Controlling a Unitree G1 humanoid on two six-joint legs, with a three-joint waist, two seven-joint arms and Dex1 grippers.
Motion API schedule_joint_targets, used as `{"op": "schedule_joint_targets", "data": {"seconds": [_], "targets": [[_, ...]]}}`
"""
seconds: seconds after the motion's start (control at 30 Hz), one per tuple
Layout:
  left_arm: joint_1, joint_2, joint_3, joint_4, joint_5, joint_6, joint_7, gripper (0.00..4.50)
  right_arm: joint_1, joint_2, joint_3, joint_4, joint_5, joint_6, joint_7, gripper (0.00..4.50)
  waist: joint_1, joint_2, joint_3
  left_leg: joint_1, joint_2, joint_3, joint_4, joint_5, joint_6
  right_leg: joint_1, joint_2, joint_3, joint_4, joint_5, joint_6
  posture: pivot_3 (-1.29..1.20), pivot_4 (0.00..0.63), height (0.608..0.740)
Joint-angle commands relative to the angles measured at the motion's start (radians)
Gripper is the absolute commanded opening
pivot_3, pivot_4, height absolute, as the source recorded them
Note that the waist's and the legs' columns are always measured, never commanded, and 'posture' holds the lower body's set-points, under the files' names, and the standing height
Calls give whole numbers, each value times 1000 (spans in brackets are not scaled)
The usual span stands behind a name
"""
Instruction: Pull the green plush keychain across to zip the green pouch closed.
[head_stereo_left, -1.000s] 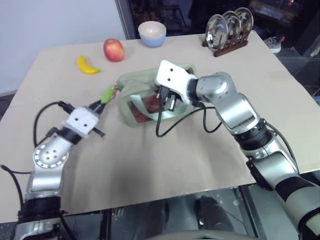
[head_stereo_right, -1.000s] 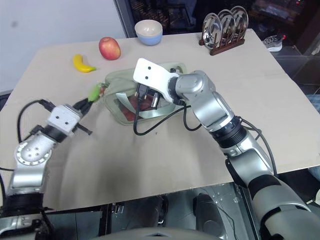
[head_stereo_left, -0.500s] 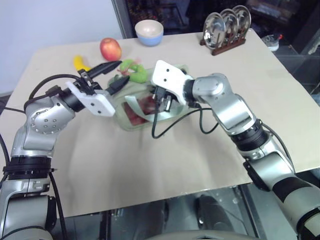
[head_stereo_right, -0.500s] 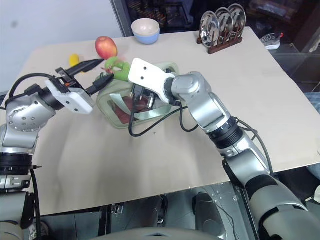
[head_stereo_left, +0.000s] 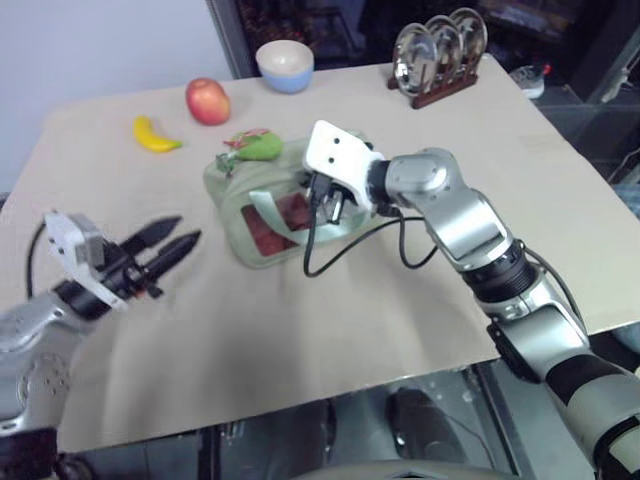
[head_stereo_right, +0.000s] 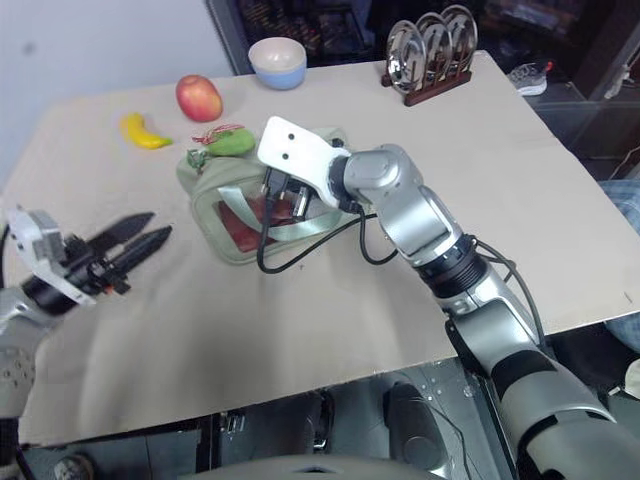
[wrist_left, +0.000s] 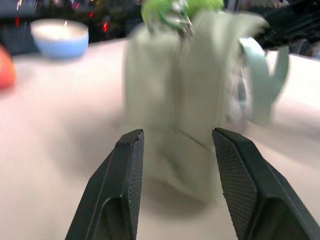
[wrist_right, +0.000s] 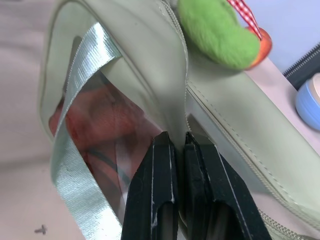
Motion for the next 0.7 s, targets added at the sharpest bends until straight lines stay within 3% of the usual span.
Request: {"op": "schedule_joint_targets", "data": {"seconds": [0.03, 0.23, 0.47, 0.57, 0.6, 0.7], "targets": [[-2, -31, -11, -97, -2, 46, 35, 2218, -16, 2, -12, -30, 6, -13, -5, 0, 12, 0, 0, 0, 0, 0, 0, 0, 0, 0, 0, 0, 0, 1, -1, 0, 150, 740], [-94, -112, -83, -75, 138, 25, 121, 2218, -16, -10, -9, -41, 4, -8, 0, 0, 20, -1, -1, 1, 0, 0, 0, 1, -1, 1, 1, 0, 0, 1, -1, 0, 150, 740], [-156, -142, -96, -61, 183, 27, 127, 2218, -13, -17, -5, -53, 1, -7, 1, 0, 11, -1, -1, 1, 0, 0, 0, 1, -1, 1, 1, 0, 0, 1, -1, 0, 150, 740], [-168, -155, -111, -65, 204, 21, 119, 1472, -13, -22, 1, -54, -3, -14, 4, 0, 12, -1, -1, 1, 0, 0, 0, 1, -2, 1, 1, 0, 0, 1, -1, 0, 150, 740], [-167, -159, -112, -67, 205, 22, 117, 1027, -13, -25, 2, -54, -4, -18, 6, 0, 11, -1, -1, 1, 0, 0, 0, 1, -2, 1, 1, 0, 0, 1, -1, 0, 150, 740], [-163, -164, -108, -66, 220, 12, 118, 13, -11, -45, -10, -69, 7, -44, 25, 1199, 12, -1, -1, 1, 0, 0, 0, 1, -2, 0, 1, 0, 0, 1, -1, 0, 150, 740]]}}
